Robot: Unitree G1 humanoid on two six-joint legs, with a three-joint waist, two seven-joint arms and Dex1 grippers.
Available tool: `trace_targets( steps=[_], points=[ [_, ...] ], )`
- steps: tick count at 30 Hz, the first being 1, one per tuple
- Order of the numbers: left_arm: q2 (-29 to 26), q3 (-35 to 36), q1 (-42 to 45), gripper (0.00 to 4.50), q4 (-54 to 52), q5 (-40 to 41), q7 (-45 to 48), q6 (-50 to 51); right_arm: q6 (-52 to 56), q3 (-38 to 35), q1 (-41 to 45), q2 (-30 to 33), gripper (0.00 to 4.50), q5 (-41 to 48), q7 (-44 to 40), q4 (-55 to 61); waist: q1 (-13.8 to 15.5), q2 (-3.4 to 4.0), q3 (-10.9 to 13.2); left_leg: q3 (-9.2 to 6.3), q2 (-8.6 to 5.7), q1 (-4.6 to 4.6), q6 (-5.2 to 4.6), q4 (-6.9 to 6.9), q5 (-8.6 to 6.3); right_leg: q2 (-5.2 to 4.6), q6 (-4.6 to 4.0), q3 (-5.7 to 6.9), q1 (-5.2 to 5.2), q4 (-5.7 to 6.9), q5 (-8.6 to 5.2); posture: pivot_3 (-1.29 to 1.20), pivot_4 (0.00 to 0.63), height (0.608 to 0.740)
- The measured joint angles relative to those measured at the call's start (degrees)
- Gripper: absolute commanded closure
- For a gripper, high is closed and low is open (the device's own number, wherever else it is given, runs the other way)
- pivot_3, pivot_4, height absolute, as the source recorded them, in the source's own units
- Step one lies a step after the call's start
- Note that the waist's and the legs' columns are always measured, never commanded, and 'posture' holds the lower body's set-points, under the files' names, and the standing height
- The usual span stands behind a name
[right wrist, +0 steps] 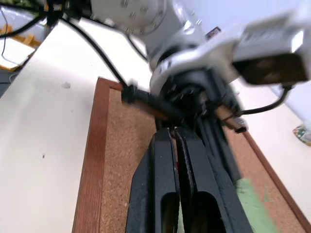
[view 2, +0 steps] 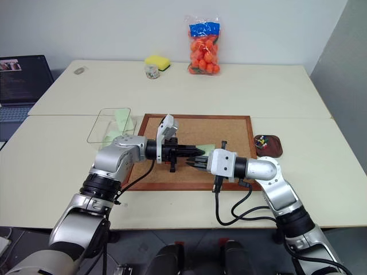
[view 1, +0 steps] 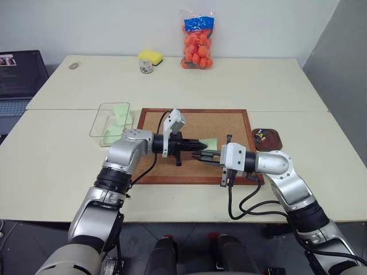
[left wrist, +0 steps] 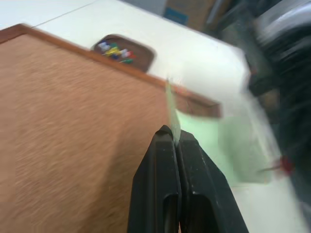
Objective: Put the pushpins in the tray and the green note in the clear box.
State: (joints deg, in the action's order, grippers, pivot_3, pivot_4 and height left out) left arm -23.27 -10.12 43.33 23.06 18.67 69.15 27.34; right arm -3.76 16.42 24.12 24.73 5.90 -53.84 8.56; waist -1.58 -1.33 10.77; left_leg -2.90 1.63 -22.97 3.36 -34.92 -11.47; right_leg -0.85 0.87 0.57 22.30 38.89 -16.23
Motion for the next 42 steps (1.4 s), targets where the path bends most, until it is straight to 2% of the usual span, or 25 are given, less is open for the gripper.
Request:
trace_targets(
  steps=[7, 13, 17, 23, 32, 36, 42],
  points=[
    [0.96, 0.59, -0.23, 4.49, 1.98, -1.91, -2.58, -4.41, 10.53, -4.77, -1.23, -0.45, 4.5, 4.77, 4.77, 7.4, 0.0, 0.0, 0.0, 0.0, 0.0, 0.0, 0.0, 0.0, 0.0, 0.0, 0.0, 0.0, 0.0, 0.01, 0.0, 0.0, 0.15, 0.74],
    [2.85, 2.77, -0.3, 4.49, 1.14, -1.4, -5.96, -4.94, 21.79, -13.77, -2.45, -1.66, 4.5, 7.5, 16.04, 6.62, 0.1, 0.0, 0.0, 0.01, -0.03, -0.01, 0.0, -0.01, 0.0, -0.07, 0.0, -0.01, -0.01, 0.02, 0.01, 0.0, 0.15, 0.74],
    [5.55, 3.51, -2.95, 4.49, -8.05, -0.88, -9.51, -5.16, 31.35, -21.58, -3.2, -3.06, 4.5, 6.06, 28.38, 2.35, 0.18, 0.0, 0.0, 0.03, -0.05, -0.02, 0.01, 0.01, 0.0, -0.14, -0.01, -0.06, -0.01, 0.02, 0.01, 0.0, 0.15, 0.74],
    [8.11, -1.87, -5.97, 4.49, -16.33, -4.35, -13.46, -7.53, 40.14, -28.1, -3.05, -5.99, 4.5, 6.69, 38.37, -0.75, -0.1, 0.01, 0.0, 0.07, -0.05, 0.03, 0.0, 0.01, 0.0, -0.08, -0.01, -0.1, 0.0, 0.08, 0.01, 0.0, 0.15, 0.74],
    [8.97, -4.33, -6.09, 4.49, -16.28, -6.2, -14.62, -8.27, 43.05, -31.46, 0.97, -6.43, 4.5, 8.41, 41.83, -8.87, -0.22, 0.01, 0.0, 0.12, -0.06, 0.01, -0.01, 0.01, 0.0, -0.05, 0.0, -0.12, 0.0, 0.04, 0.01, 0.0, 0.15, 0.74],
    [8.75, -4.62, -6.33, 4.5, -16.25, -6.24, -14.53, -8.26, 42.27, -32.17, 2.03, -7.29, 3.81, 8.77, 42.79, -13.01, -0.12, 0.02, -0.01, 0.11, -0.06, 0.01, -0.01, 0.0, 0.0, -0.06, 0.0, -0.11, 0.0, 0.05, 0.01, 0.0, 0.15, 0.74],
    [8.23, -4.63, -6.38, 4.5, -15.96, -6.2, -14.52, -8.11, 41.06, -32.47, 3.13, -7.28, 2.3, 8.85, 42.92, -16.22, -0.17, 0.03, 0.0, 0.12, -0.06, 0.01, -0.01, 0.01, 0.0, -0.05, 0.0, -0.11, 0.01, 0.05, 0.01, 0.0, 0.15, 0.74]
  ],
)
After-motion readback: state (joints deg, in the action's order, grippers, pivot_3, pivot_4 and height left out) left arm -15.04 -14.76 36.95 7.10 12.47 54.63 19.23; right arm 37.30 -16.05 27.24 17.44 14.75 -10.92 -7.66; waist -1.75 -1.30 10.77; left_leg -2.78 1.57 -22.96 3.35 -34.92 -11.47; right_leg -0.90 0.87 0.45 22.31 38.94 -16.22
